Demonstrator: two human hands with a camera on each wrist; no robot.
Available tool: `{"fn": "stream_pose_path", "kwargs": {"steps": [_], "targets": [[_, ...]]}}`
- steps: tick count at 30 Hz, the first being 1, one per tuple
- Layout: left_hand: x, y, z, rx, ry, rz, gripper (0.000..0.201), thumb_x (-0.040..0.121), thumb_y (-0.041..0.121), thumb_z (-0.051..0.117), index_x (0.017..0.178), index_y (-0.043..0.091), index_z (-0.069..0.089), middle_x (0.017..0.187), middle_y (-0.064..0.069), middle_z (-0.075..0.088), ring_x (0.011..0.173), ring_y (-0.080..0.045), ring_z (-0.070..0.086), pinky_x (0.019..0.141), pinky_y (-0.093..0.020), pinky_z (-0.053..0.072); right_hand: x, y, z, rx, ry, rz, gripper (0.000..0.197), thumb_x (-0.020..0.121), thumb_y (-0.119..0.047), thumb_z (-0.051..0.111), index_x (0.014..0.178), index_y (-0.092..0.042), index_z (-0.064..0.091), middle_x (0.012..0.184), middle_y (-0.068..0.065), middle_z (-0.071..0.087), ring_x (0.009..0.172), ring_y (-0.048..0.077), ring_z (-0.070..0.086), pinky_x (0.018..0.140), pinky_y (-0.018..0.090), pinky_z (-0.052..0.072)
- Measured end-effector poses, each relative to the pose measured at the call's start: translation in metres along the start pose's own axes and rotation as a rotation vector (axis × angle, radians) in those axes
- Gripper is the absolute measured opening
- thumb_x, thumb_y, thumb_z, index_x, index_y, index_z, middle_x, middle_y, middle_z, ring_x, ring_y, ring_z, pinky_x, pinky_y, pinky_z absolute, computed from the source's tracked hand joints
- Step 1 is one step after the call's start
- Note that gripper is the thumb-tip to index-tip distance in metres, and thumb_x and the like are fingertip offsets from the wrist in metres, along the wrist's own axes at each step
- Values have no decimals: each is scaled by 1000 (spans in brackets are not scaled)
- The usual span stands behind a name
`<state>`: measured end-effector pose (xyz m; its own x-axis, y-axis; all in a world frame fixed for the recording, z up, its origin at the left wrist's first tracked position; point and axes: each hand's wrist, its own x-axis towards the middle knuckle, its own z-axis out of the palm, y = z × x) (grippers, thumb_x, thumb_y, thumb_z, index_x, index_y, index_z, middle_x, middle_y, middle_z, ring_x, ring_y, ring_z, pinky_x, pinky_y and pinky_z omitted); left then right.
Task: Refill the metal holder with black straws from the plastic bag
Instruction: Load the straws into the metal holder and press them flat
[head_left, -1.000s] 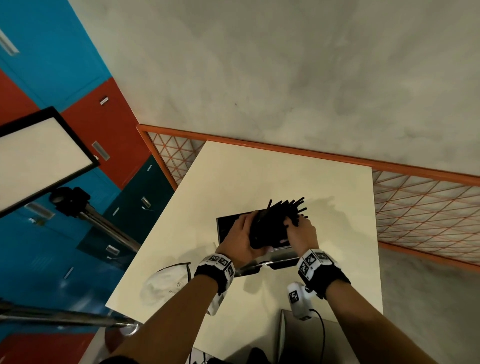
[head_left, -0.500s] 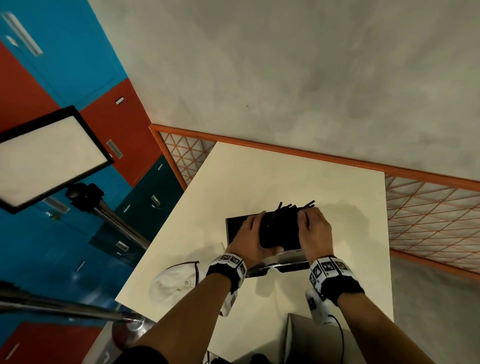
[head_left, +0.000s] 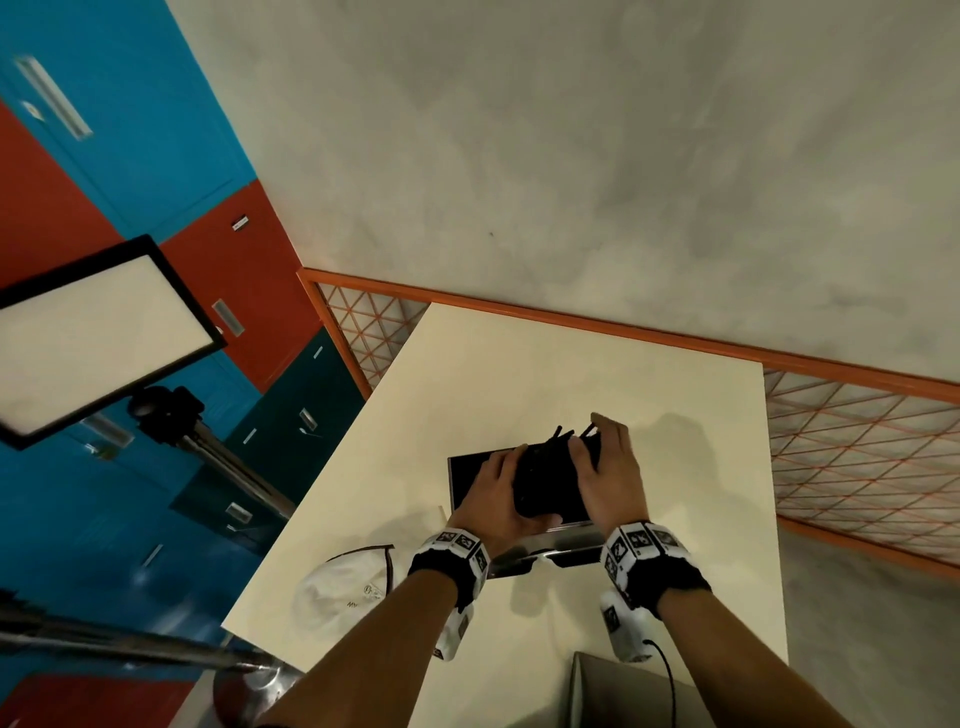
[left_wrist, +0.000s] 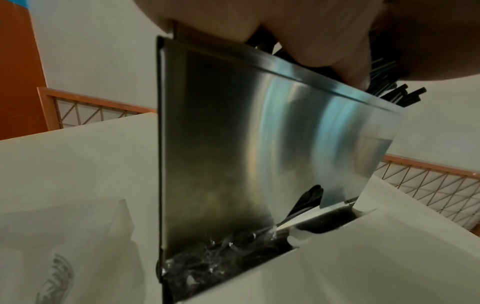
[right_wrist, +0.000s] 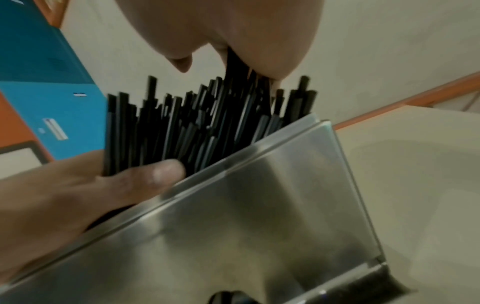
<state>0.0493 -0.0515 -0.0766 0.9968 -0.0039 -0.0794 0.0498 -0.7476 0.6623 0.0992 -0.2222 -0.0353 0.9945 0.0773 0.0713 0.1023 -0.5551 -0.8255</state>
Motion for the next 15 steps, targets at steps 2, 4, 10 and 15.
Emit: {"fn": "stream_pose_path", "kwargs": {"steps": [2,4,10,15], "targets": [[0,-1,1,-5,14,-1,113,68,63,79,156,21,21,153,1,33,139,-18,38,117,-33,34,-4,-5,6,-22,-26,-29,43,98,-30,51,136,-11,46,132,3,44,114,18,50,95,23,37],[1,-1,1,-9,17,-10,114,68,62,80,156,20,21,153,1,33,140,-18,37,117,-32,34,-2,-3,8,-31,-28,55,36,96,-31,54,126,-11,54,124,6,53,110,25,55,93,28,42],[0,1,-1,-40,-21,-24,109,70,57,80,156,23,22,152,1,35,139,-19,38,116,-37,35,14,2,-9,-84,-269,245,37,84,-49,62,105,-20,58,99,4,65,90,25,60,75,31,45],[0,0,-1,-29,-13,11,103,72,54,80,155,28,26,150,2,38,137,-18,39,116,-37,36,21,4,-10,-141,-318,199,34,83,-35,65,111,-16,58,105,8,65,100,31,60,78,30,42]]}}
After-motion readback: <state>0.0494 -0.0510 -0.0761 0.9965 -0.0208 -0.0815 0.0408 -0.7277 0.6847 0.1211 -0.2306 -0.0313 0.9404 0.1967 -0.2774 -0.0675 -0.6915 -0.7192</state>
